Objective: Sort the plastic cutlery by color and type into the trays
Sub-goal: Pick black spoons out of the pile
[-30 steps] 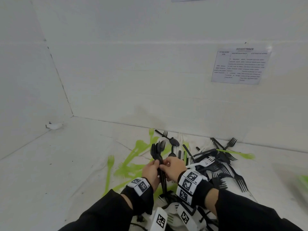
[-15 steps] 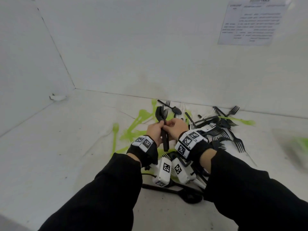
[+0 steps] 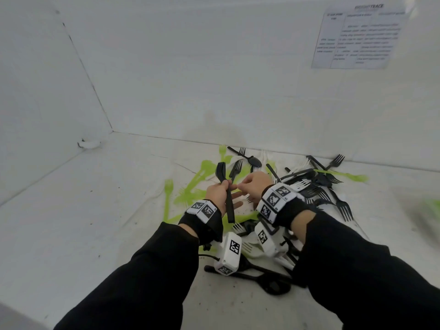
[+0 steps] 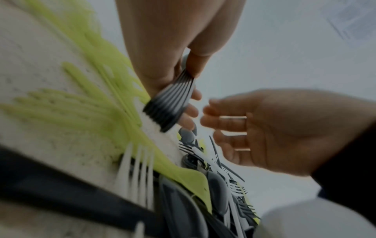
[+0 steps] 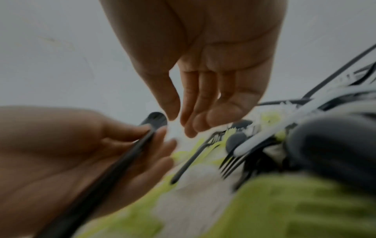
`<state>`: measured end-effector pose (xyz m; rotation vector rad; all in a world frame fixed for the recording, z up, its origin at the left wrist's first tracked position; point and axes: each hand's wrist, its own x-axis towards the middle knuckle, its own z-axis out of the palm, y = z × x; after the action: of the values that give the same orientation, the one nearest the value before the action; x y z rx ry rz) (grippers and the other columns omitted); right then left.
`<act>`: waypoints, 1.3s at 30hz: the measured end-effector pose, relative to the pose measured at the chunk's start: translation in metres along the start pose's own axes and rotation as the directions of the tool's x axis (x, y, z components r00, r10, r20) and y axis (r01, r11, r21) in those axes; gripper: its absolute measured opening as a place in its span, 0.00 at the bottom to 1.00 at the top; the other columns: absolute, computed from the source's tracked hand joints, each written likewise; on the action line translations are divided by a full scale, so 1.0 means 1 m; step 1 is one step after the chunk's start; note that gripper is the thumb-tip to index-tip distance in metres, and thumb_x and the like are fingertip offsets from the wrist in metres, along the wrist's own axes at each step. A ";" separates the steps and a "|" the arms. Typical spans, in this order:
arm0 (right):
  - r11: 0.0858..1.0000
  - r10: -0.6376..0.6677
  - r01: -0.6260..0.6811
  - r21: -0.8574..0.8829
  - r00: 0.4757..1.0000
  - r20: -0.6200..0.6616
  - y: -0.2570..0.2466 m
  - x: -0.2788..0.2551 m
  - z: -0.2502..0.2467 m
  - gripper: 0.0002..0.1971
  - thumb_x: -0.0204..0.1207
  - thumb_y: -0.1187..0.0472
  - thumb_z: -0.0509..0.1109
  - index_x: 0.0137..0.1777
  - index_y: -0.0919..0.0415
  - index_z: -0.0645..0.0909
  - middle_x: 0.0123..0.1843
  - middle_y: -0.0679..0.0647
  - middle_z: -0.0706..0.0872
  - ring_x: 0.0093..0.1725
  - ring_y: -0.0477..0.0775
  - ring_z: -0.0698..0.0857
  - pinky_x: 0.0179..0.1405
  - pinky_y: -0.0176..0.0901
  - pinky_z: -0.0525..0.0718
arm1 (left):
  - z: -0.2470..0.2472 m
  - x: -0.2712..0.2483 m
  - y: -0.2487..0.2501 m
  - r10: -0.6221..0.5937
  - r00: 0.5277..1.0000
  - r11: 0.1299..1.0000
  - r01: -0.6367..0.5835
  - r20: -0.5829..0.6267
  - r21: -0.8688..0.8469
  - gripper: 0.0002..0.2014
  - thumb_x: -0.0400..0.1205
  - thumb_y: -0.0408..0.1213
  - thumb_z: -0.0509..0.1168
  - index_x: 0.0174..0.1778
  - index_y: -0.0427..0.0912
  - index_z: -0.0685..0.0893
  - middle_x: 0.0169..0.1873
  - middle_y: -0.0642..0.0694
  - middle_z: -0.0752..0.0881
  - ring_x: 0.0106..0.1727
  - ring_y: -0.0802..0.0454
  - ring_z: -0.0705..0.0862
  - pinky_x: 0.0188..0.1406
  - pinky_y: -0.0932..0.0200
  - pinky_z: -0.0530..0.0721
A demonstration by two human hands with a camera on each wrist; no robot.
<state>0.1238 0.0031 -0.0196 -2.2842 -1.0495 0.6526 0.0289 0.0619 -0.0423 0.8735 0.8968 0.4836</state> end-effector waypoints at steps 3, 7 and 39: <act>0.964 0.019 -0.036 -0.262 0.998 -0.066 0.008 0.029 -0.026 0.15 0.79 0.62 0.62 0.62 0.64 0.83 0.60 0.60 0.87 0.59 0.60 0.84 0.61 0.46 0.82 | -0.003 0.001 0.002 -0.014 1.000 1.000 0.014 -0.015 0.014 0.13 0.88 0.38 0.52 0.40 0.42 0.76 0.32 0.48 0.78 0.31 0.50 0.78 0.24 0.57 0.82; 0.877 -0.042 0.069 -0.476 0.997 0.067 0.013 0.064 -0.048 0.18 0.80 0.68 0.60 0.68 0.58 0.79 0.71 0.57 0.78 0.71 0.59 0.77 0.72 0.41 0.71 | -0.002 0.008 0.005 -0.047 0.998 0.998 0.049 -0.028 0.042 0.14 0.88 0.38 0.52 0.38 0.42 0.76 0.31 0.48 0.77 0.27 0.52 0.74 0.22 0.61 0.79; 0.969 -0.220 0.226 -0.101 0.973 0.065 0.019 0.138 -0.068 0.10 0.78 0.62 0.68 0.54 0.66 0.84 0.36 0.55 0.86 0.30 0.45 0.81 0.28 0.26 0.78 | 0.002 0.049 0.008 0.017 0.994 1.000 -0.019 -0.108 -0.024 0.11 0.86 0.32 0.55 0.39 0.38 0.77 0.27 0.44 0.76 0.19 0.53 0.71 0.17 0.67 0.73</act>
<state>0.2558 0.0833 -0.0094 -2.2041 -1.3742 0.5787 0.0574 0.0992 -0.0582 0.8396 0.9801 0.5604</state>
